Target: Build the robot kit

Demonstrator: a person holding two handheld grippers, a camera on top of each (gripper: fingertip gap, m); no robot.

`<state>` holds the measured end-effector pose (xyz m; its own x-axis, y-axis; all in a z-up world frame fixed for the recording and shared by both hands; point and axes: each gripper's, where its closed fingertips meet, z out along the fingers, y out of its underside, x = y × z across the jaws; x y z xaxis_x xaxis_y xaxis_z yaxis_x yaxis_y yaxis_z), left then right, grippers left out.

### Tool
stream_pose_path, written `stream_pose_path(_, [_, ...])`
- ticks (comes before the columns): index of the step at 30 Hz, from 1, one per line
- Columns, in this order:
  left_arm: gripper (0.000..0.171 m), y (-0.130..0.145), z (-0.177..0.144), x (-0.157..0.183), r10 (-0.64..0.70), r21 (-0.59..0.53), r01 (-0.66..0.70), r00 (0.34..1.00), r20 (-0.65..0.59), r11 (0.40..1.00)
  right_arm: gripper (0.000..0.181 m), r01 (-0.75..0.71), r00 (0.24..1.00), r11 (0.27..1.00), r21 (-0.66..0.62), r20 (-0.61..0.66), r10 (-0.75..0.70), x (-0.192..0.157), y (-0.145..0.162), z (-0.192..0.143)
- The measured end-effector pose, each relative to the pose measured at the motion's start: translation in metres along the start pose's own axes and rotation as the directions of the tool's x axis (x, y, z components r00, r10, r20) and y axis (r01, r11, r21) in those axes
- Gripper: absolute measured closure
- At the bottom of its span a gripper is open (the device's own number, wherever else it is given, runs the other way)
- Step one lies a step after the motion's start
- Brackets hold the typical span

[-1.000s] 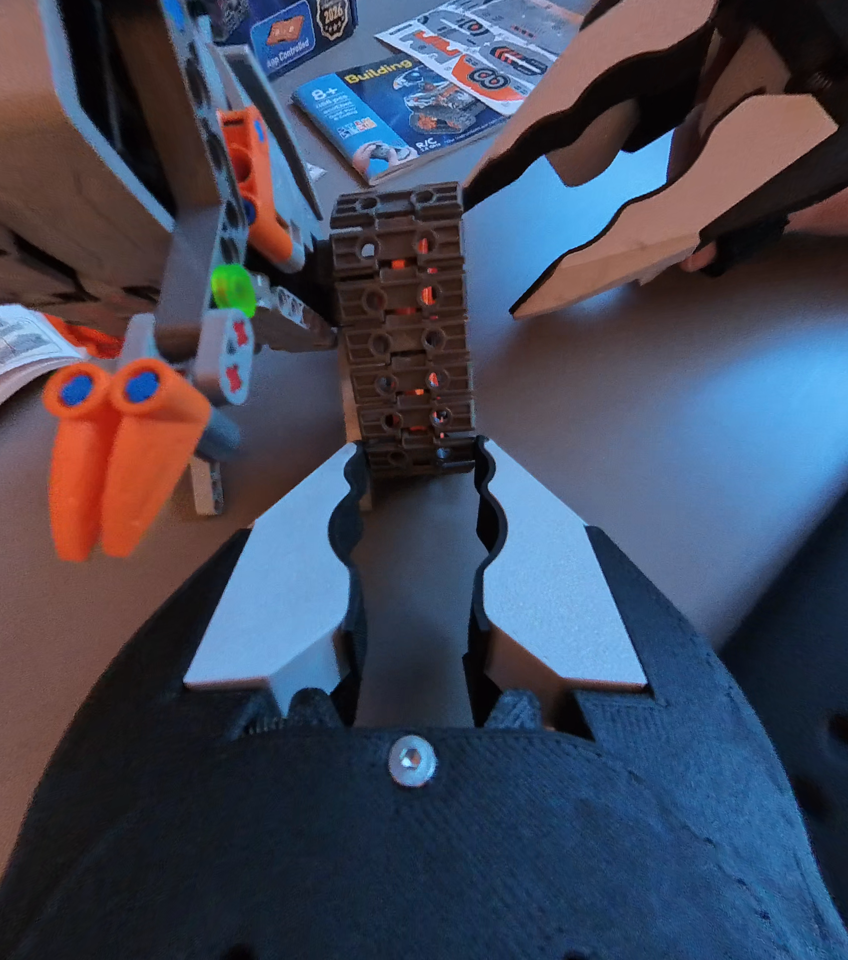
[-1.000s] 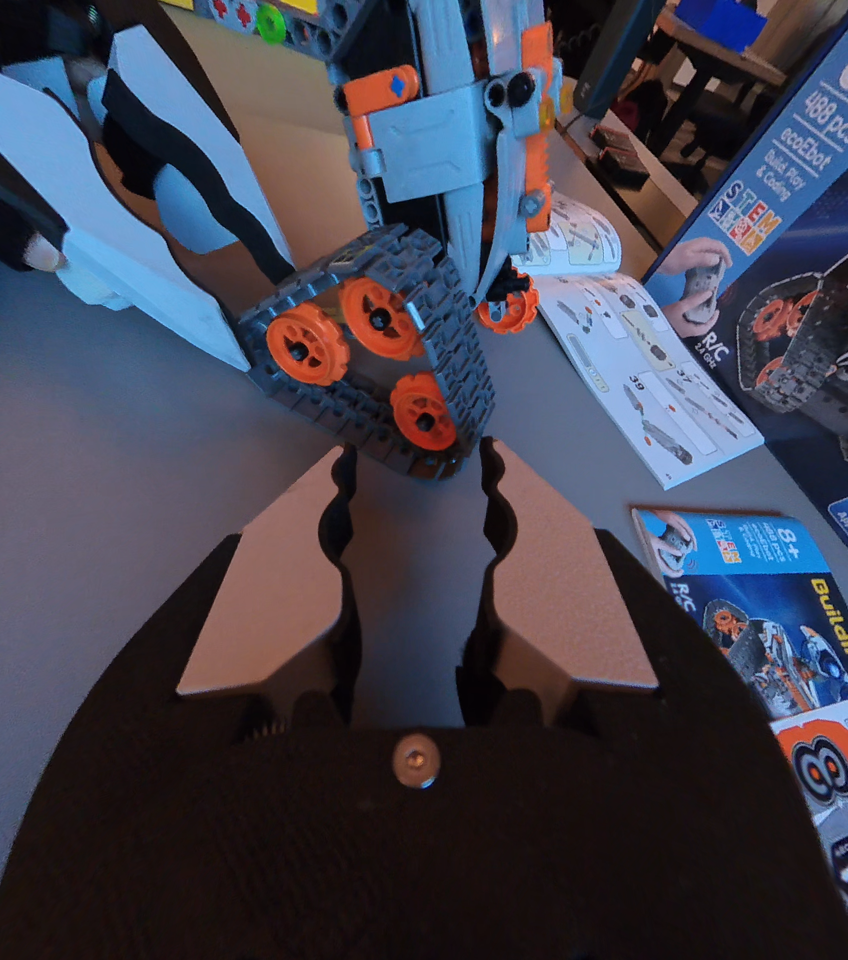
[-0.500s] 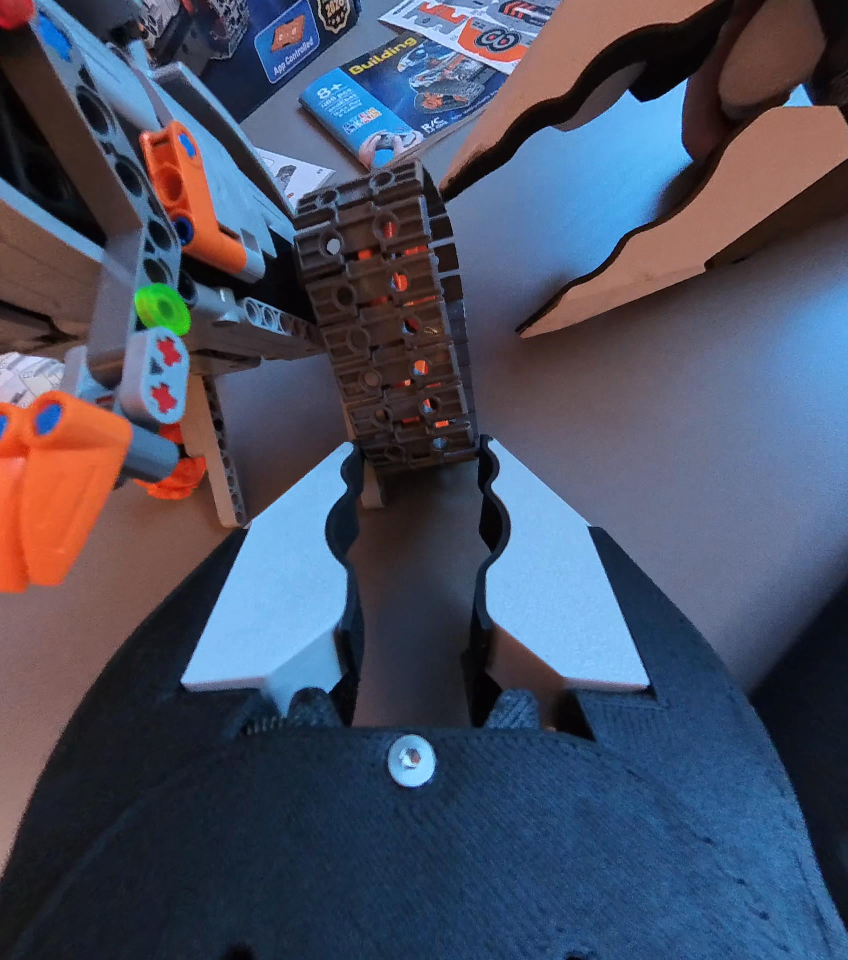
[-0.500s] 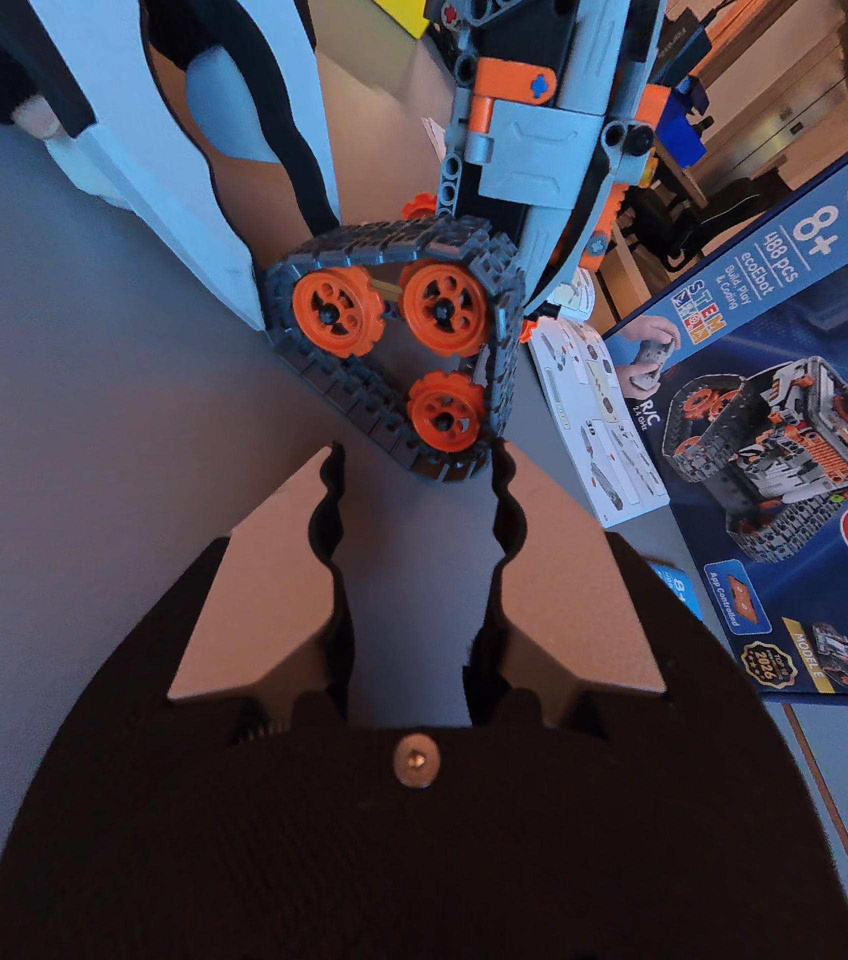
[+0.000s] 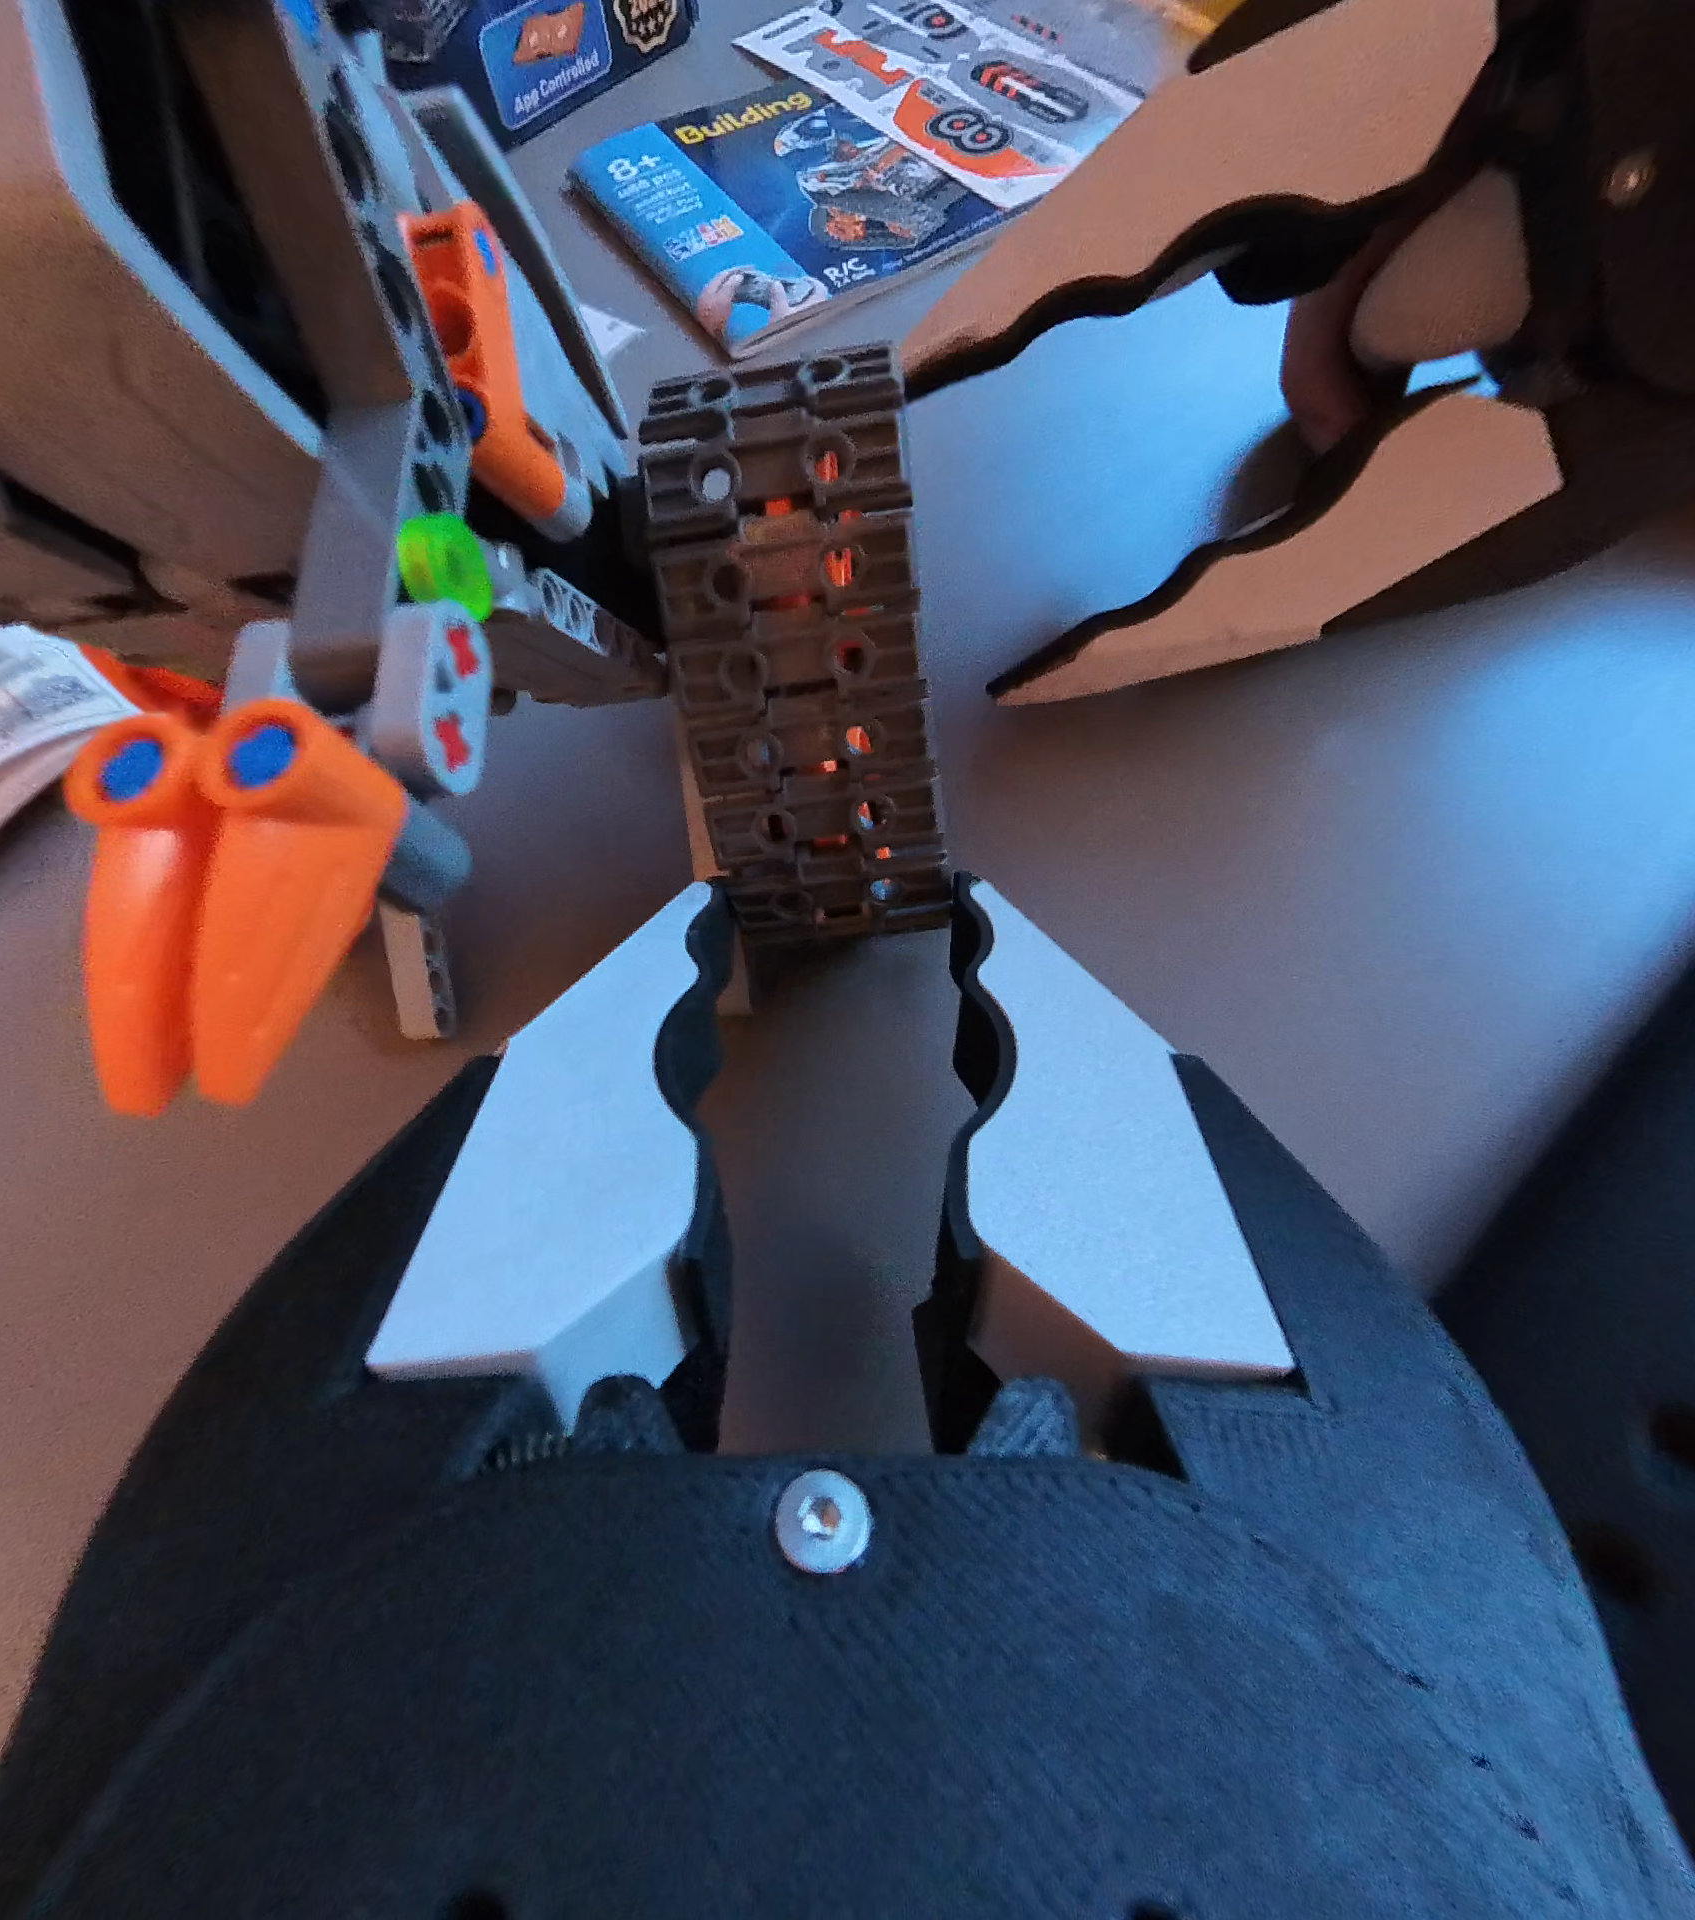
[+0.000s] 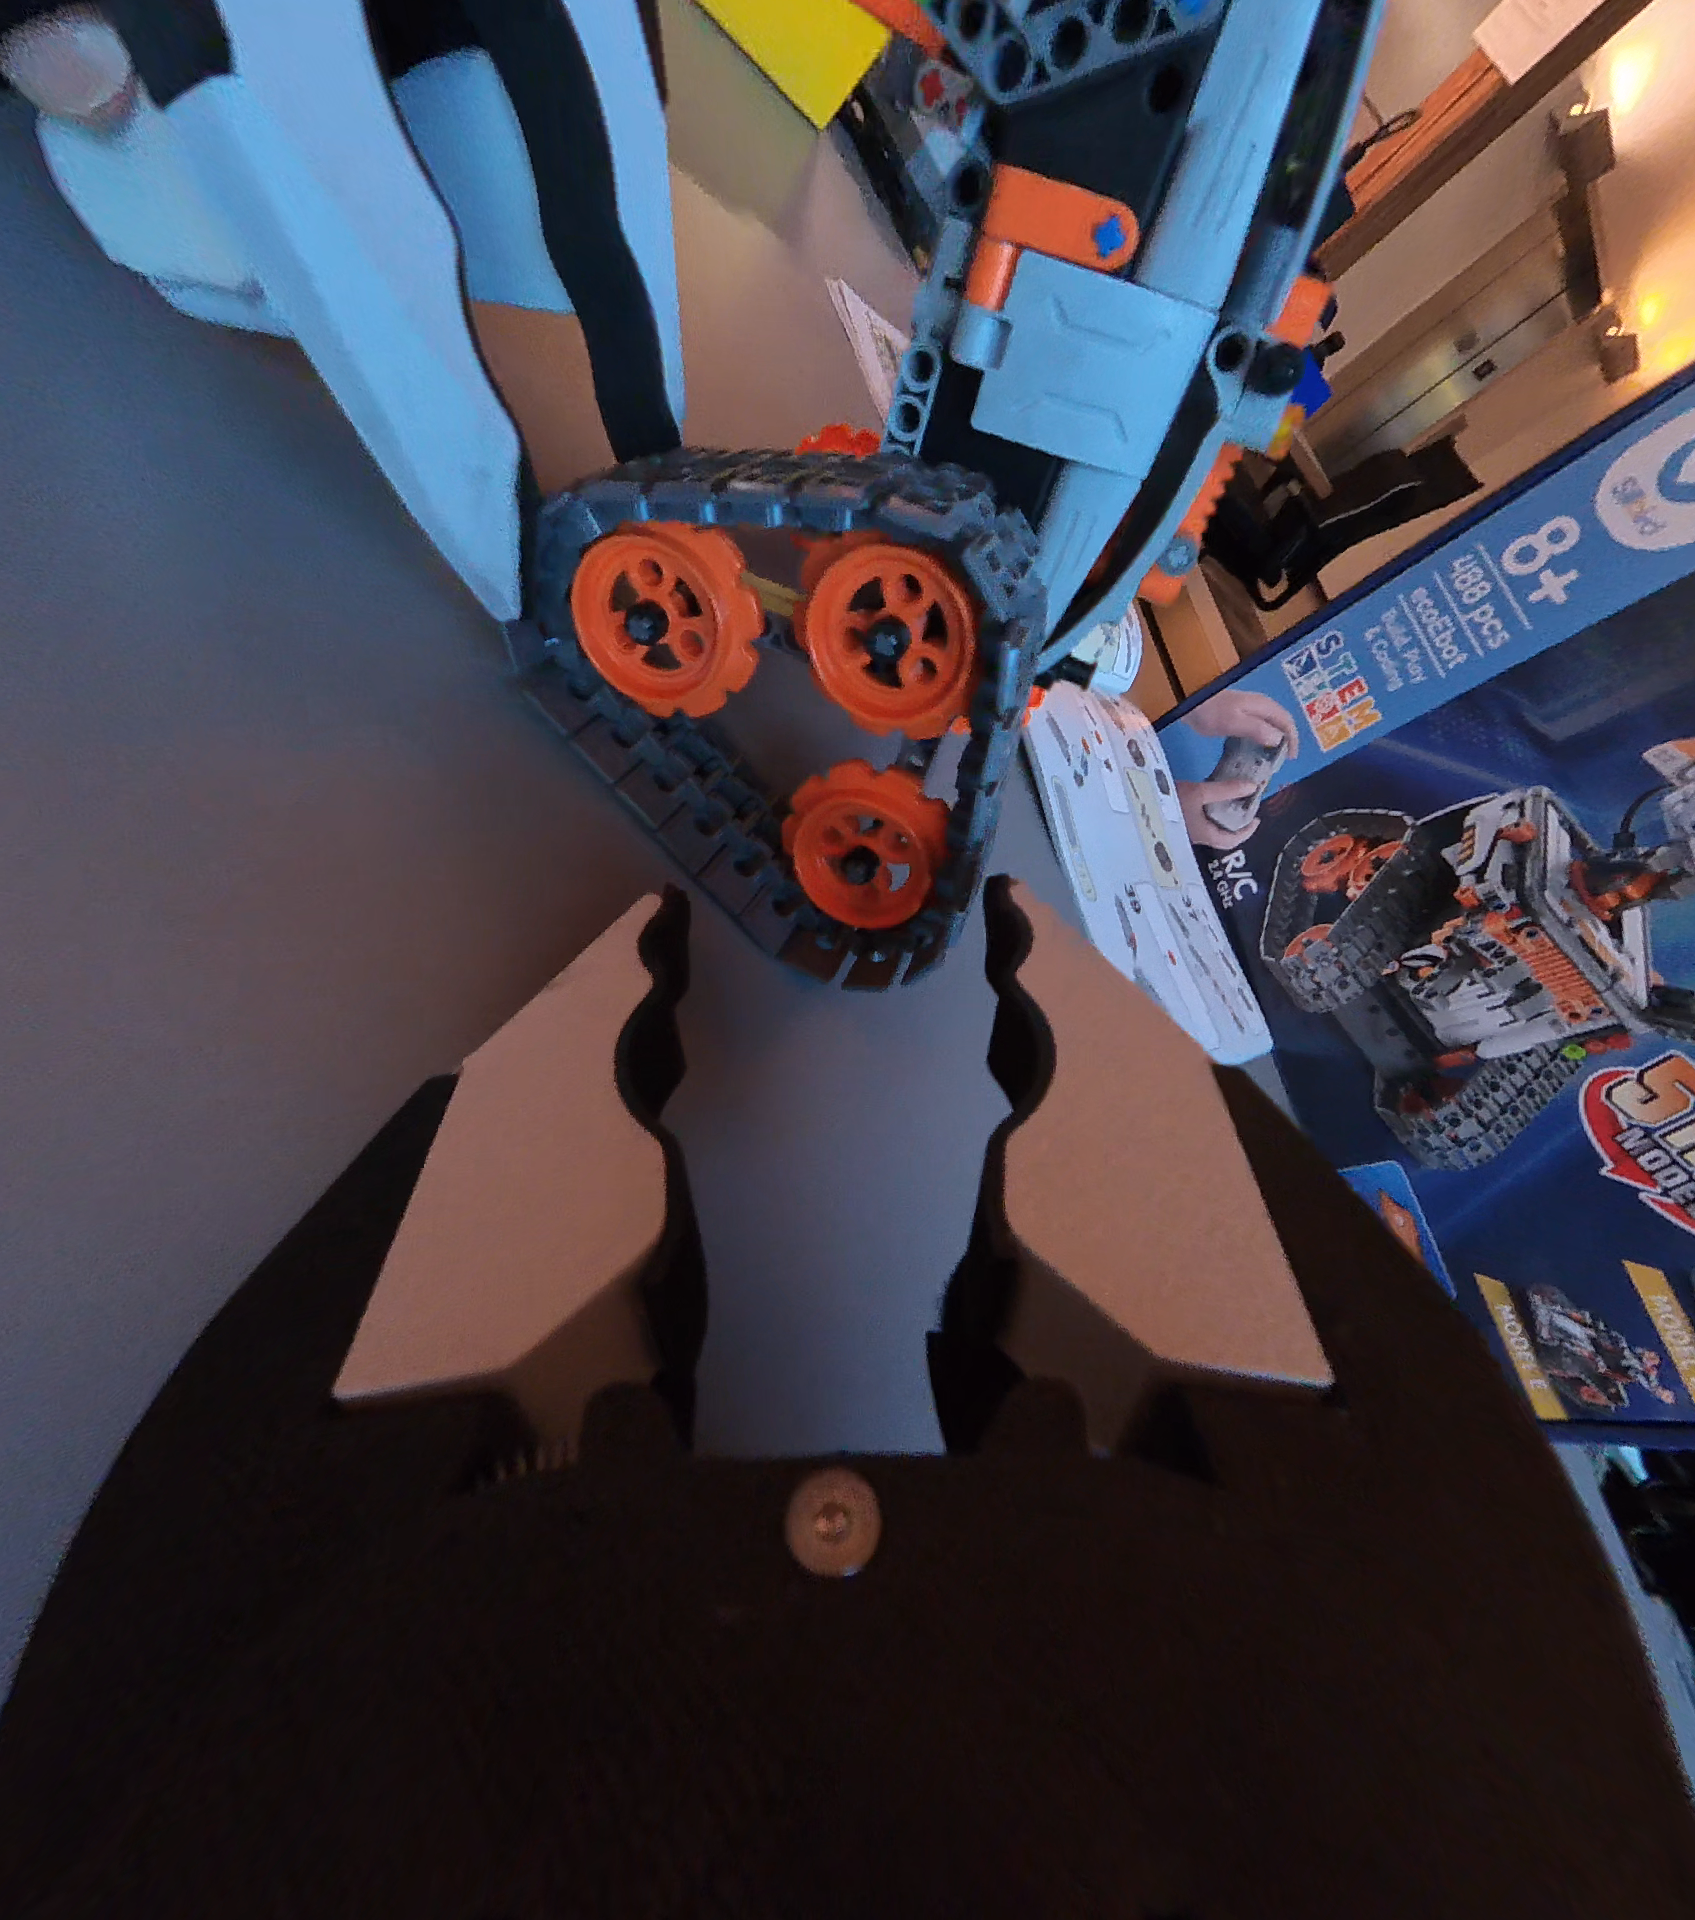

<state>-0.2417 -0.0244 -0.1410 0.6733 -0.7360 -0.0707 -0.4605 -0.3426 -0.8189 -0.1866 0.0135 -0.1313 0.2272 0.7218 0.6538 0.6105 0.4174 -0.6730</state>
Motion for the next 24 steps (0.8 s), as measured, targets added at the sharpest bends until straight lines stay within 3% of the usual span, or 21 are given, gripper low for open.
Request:
stream_pose_path(4, [0.132,-0.009,-0.005,-0.001,-0.098,0.031,0.101,0.992,-0.078,0.994,0.116,0.015,0.999,0.998,0.058,-0.042,-0.013,0.006,-0.010,-0.005])
stream_pose_path(9, [0.132,-0.026,-0.018,-0.010,-0.233,0.080,0.252,0.953,-0.193,0.964,0.130,0.129,0.991,0.964,0.233,-0.055,-0.120,-0.006,-0.046,-0.020])
stream_pose_path(12, [0.132,-0.036,-0.029,-0.017,-0.305,0.079,0.337,0.913,-0.271,0.938,0.129,0.201,0.979,0.957,0.211,-0.063,-0.192,-0.009,-0.052,-0.010])
stream_pose_path(18, [0.131,-0.047,-0.051,-0.034,-0.419,0.060,0.477,0.820,-0.390,0.877,0.131,0.199,0.980,0.942,0.271,-0.064,-0.188,0.004,-0.087,0.001])
stream_pose_path(24, [0.131,-0.050,-0.061,-0.045,-0.498,0.016,0.569,0.733,-0.464,0.823,0.134,0.108,0.990,0.948,0.299,0.058,-0.131,0.005,-0.104,0.022])
